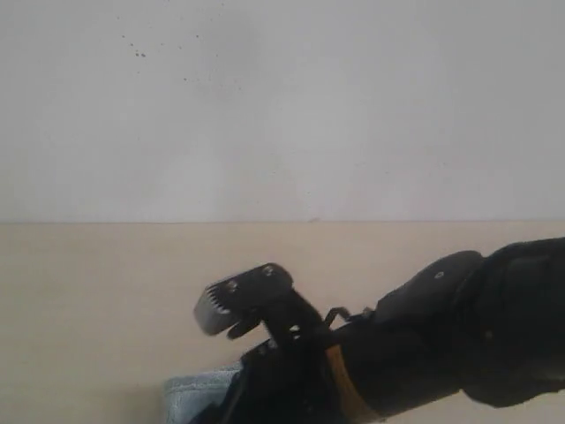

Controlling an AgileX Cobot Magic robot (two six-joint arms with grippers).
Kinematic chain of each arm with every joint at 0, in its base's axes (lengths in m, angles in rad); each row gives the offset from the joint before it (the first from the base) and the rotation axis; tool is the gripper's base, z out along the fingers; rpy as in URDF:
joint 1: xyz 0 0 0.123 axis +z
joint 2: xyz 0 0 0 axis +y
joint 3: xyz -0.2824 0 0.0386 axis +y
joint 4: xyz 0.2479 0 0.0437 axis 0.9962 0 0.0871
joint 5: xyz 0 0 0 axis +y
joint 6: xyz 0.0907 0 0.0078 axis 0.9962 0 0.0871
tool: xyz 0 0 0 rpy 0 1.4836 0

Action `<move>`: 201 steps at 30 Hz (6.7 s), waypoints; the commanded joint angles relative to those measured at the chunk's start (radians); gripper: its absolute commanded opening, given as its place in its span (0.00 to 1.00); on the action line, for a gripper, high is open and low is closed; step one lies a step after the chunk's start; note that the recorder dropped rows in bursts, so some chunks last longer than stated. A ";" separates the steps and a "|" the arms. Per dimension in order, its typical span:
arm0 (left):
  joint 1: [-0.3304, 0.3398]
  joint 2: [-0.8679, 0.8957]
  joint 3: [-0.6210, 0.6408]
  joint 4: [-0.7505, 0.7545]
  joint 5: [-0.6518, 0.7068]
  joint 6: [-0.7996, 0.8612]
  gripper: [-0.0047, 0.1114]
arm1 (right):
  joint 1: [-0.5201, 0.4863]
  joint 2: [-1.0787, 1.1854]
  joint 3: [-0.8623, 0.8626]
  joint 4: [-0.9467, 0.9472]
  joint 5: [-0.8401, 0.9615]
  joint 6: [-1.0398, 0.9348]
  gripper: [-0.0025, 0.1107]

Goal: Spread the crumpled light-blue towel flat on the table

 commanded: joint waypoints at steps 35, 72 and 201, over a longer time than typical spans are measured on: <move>0.000 -0.008 -0.002 0.000 -0.017 0.016 0.08 | -0.255 0.253 -0.065 0.002 0.077 -0.109 0.59; 0.000 -0.008 -0.002 -0.002 -0.032 0.016 0.08 | -0.255 0.262 -0.065 0.002 0.127 -0.150 0.59; 0.000 0.042 -0.098 0.361 -0.059 -0.128 0.08 | -0.399 -0.718 -0.143 1.078 1.559 -1.751 0.11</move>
